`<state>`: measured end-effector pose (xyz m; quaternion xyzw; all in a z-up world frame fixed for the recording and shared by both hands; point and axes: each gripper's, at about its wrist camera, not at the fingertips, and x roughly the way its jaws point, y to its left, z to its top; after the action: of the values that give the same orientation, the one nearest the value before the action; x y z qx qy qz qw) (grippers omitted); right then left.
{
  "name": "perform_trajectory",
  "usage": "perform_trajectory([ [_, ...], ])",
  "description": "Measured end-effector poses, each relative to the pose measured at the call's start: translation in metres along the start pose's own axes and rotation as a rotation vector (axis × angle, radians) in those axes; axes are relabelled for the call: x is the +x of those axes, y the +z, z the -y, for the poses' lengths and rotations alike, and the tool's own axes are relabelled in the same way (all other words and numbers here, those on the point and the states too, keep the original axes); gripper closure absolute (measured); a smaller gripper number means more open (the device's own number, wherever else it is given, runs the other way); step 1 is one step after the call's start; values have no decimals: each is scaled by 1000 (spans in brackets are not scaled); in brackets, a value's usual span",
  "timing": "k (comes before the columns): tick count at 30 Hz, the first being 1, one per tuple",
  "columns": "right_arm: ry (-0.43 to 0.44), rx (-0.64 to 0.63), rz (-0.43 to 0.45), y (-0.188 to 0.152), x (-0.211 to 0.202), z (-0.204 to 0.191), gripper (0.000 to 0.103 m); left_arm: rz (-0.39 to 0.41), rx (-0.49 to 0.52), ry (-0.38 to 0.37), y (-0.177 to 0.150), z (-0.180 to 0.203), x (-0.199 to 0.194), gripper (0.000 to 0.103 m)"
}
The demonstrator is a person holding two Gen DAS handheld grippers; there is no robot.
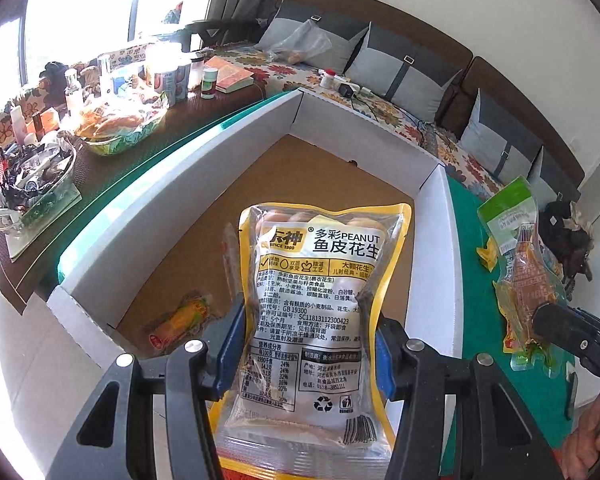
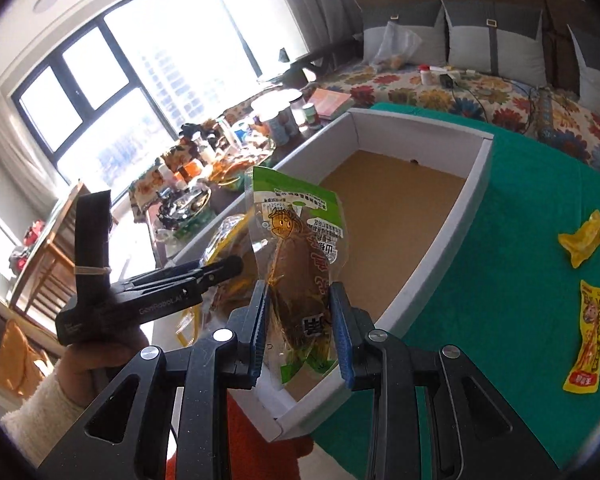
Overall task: Organize snacks
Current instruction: 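Carry both packets over the cardboard box and open both grippers, then withdraw both open tools from the box back over the green cloth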
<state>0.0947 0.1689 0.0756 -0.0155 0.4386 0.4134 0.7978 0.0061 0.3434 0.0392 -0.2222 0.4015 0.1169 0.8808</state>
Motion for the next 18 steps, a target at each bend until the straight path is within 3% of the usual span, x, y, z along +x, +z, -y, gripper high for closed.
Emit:
perform_trajectory([
  [3, 10, 22, 2, 2, 20, -2, 71, 10, 2, 66, -3, -2, 5, 43],
  [5, 26, 32, -9, 0, 31, 0, 58, 19, -8, 99, -6, -4, 8, 30],
  [6, 13, 35, -24, -1, 35, 0, 40, 28, -13, 113, -7, -5, 7, 23],
  [7, -5, 37, -27, -3, 35, 2, 37, 41, -17, 122, -8, -5, 5, 22],
  [12, -55, -2, 22, -26, 7, 30, 37, 77, 2, 103, -16, 6, -10, 21],
  [14, -123, -37, 41, -49, -8, 56, 29, 96, 35, 86, -20, 21, -18, 20],
  [18, -390, -56, -11, -117, -34, 135, 29, 120, 123, 2, -31, 70, -32, 13],
])
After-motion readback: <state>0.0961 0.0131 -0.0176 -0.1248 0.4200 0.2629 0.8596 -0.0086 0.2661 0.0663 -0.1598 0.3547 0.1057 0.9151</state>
